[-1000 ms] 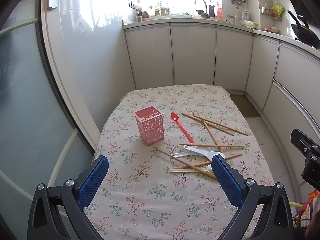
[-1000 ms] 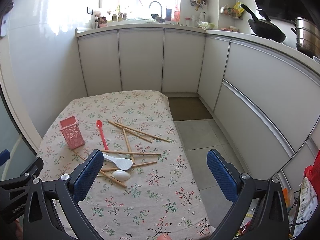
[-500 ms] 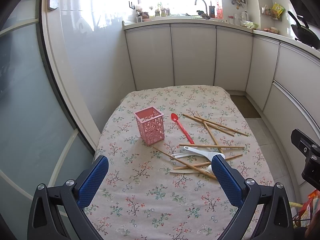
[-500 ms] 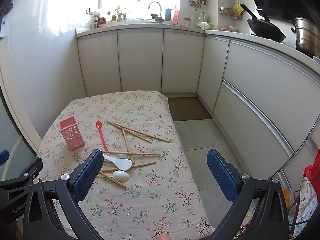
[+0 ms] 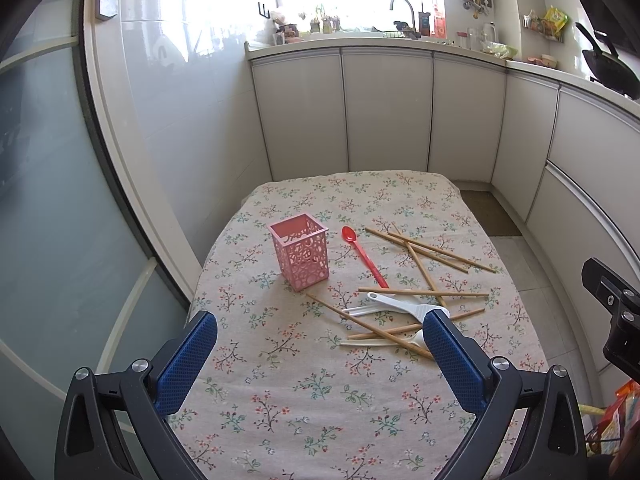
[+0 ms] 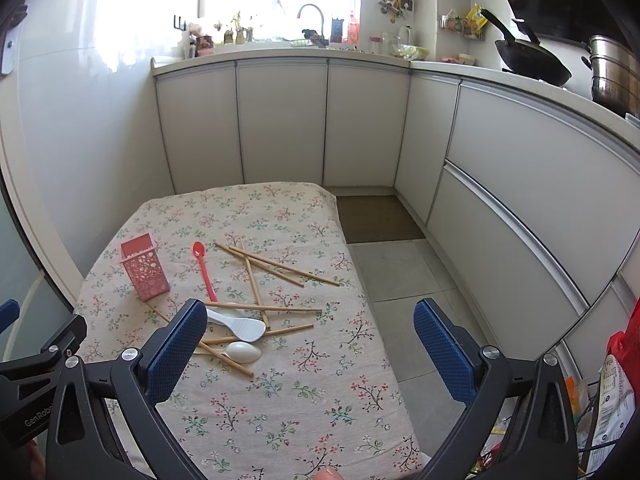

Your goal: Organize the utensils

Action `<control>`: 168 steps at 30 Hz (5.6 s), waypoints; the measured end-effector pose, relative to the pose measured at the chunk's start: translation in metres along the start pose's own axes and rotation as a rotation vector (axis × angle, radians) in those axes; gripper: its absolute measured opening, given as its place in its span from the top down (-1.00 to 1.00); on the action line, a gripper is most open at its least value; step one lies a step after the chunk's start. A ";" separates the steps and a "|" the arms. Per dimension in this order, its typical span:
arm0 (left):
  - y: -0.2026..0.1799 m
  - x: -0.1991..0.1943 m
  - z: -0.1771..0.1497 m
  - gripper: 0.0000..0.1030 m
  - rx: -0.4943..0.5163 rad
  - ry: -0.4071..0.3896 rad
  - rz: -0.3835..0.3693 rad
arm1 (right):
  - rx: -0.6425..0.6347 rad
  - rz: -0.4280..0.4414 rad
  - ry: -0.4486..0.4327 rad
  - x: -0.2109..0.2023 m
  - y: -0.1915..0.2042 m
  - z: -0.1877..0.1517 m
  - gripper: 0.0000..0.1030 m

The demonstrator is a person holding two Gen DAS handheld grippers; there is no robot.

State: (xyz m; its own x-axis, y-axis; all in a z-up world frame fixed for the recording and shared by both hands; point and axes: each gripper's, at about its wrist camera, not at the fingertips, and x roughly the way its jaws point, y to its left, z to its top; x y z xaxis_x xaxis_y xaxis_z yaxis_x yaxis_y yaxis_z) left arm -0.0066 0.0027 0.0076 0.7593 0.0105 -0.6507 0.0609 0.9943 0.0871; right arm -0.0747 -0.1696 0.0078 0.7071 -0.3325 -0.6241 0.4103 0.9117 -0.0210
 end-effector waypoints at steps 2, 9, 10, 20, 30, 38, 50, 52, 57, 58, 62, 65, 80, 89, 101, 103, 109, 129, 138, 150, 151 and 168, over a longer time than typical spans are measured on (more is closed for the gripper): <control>0.000 0.000 0.000 -1.00 0.000 0.000 0.000 | -0.001 0.000 0.000 0.000 0.000 0.000 -1.00; 0.000 0.000 0.001 -1.00 0.000 -0.001 -0.002 | -0.002 0.002 -0.001 0.000 0.000 0.000 -1.00; 0.000 0.000 0.001 -1.00 -0.001 -0.001 -0.002 | -0.002 0.002 -0.001 -0.001 0.001 0.000 -1.00; 0.000 0.000 0.000 -1.00 -0.001 -0.001 -0.001 | 0.000 0.001 0.001 -0.001 0.001 0.001 -1.00; 0.003 0.027 0.014 -1.00 -0.026 0.074 -0.114 | -0.036 0.071 0.043 0.021 0.002 0.015 -1.00; -0.002 0.089 0.033 -1.00 -0.023 0.222 -0.222 | -0.025 0.111 0.201 0.079 -0.005 0.040 -1.00; 0.019 0.231 0.003 -0.12 -0.260 0.531 -0.322 | 0.027 0.141 0.424 0.183 -0.033 0.019 -0.94; 0.024 0.246 -0.001 -0.05 -0.285 0.537 -0.292 | 0.038 0.171 0.454 0.192 -0.034 0.015 -0.90; 0.036 0.277 -0.013 0.10 -0.355 0.551 -0.204 | 0.055 0.195 0.474 0.205 -0.034 0.011 -0.84; 0.037 0.281 -0.014 0.15 -0.367 0.550 -0.195 | 0.058 0.200 0.474 0.207 -0.033 0.011 -0.83; 0.042 0.298 -0.022 0.33 -0.421 0.540 -0.161 | 0.058 0.217 0.478 0.211 -0.030 0.009 -0.81; 0.049 0.307 -0.026 0.51 -0.458 0.507 -0.147 | 0.047 0.228 0.479 0.212 -0.026 0.007 -0.79; 0.085 0.266 -0.005 0.92 -0.403 0.440 -0.247 | -0.074 0.383 0.519 0.235 0.033 -0.001 -0.24; 0.100 0.219 0.009 0.92 -0.310 0.365 -0.300 | -0.244 0.444 0.569 0.284 0.102 -0.010 0.40; 0.102 0.212 0.009 0.92 -0.287 0.362 -0.303 | -0.459 0.388 0.568 0.324 0.158 -0.020 0.49; 0.103 0.213 0.008 0.92 -0.290 0.366 -0.301 | -0.477 0.390 0.566 0.329 0.165 -0.022 0.49; 0.103 0.219 0.007 0.92 -0.294 0.375 -0.294 | -0.514 0.400 0.550 0.337 0.184 -0.022 0.49; 0.105 0.147 0.044 0.92 -0.262 0.114 -0.285 | -0.317 0.423 0.295 0.233 0.124 0.040 0.87; 0.108 0.079 0.082 0.92 -0.237 -0.124 -0.199 | -0.217 0.503 0.025 0.148 0.110 0.086 0.86; 0.115 0.059 0.154 0.92 -0.171 -0.283 -0.125 | -0.096 0.632 -0.271 0.110 0.149 0.159 0.86; 0.115 0.062 0.159 0.92 -0.157 -0.299 -0.116 | -0.087 0.643 -0.285 0.113 0.154 0.163 0.86; 0.107 0.184 0.150 0.92 -0.097 -0.167 -0.155 | -0.022 0.675 -0.270 0.239 0.234 0.131 0.86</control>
State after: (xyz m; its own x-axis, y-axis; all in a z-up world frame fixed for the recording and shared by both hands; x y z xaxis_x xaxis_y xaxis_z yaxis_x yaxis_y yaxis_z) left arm 0.2366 0.0953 0.0100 0.8428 -0.1528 -0.5160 0.1287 0.9883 -0.0824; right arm 0.2656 -0.0677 -0.0434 0.9204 0.2593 -0.2925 -0.1757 0.9428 0.2831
